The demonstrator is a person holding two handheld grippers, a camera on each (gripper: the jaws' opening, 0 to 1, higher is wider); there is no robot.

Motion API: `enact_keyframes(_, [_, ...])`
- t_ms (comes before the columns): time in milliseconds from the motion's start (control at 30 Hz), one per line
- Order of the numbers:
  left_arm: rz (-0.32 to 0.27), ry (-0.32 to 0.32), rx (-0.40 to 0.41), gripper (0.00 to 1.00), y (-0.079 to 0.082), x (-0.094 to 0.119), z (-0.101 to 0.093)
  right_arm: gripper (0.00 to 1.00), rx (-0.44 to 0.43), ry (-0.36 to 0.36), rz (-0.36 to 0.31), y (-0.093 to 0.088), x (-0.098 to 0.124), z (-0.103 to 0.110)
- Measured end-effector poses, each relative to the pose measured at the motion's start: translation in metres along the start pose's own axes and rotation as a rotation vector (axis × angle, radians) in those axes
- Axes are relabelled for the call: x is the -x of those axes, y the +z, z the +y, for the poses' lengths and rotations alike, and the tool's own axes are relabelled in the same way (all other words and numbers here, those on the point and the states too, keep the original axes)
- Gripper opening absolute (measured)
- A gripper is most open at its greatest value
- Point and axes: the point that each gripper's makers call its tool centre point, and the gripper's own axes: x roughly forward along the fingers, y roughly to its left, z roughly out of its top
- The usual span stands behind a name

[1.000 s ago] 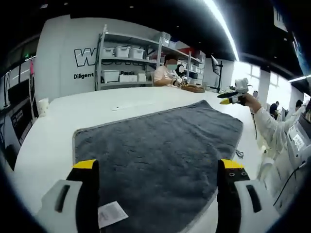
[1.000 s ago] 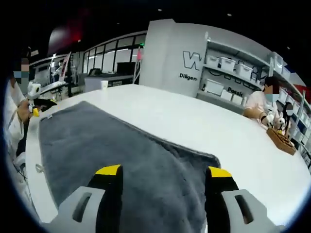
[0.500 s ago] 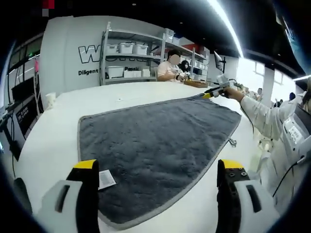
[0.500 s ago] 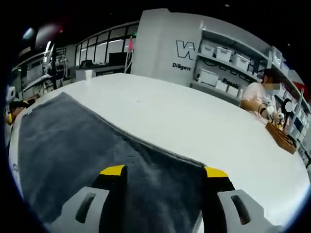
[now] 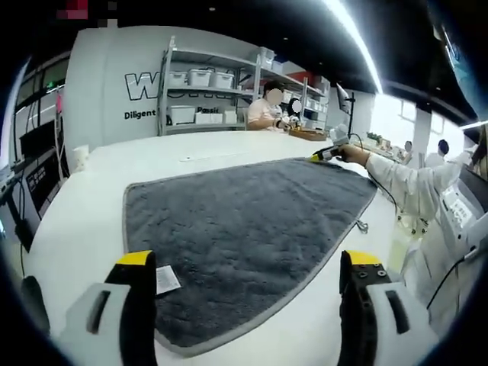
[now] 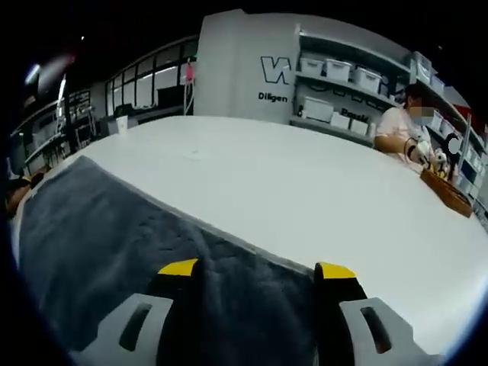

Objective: Open the folded towel by lifting each exposed corner and separating the folded layers until the towel lies flat within the target outline without major curled edges

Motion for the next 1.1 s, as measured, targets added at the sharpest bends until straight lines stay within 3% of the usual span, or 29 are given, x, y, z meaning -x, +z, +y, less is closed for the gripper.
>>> enact_keyframes(133, [0.001,0.005,0.003,0.98,0.001,0.002,0.002,0.59,-0.055,0.018,-0.023,-0.001,-0.003,-0.005])
enact_keyframes(367, [-0.007,0.004,0.003,0.98,0.004,0.008,0.001,0.61,-0.043,0.01,-0.045,0.008,0.006,-0.006])
enact_keyframes(533, [-0.008,0.01,0.012,0.98,0.003,0.012,0.0,0.65,0.004,-0.012,-0.05,0.019,0.04,-0.003])
enact_keyframes(733, [-0.014,0.02,0.03,0.97,0.0,0.017,-0.001,0.85,0.014,0.01,-0.068,0.017,0.079,0.005])
enact_keyframes(1000, [-0.006,0.034,0.041,0.98,-0.008,0.033,-0.003,0.97,0.044,0.03,-0.061,-0.007,0.139,0.02])
enact_keyframes(1100, [-0.003,0.047,0.046,0.98,-0.011,0.038,0.0,0.99,0.085,0.036,-0.026,-0.026,0.165,0.033])
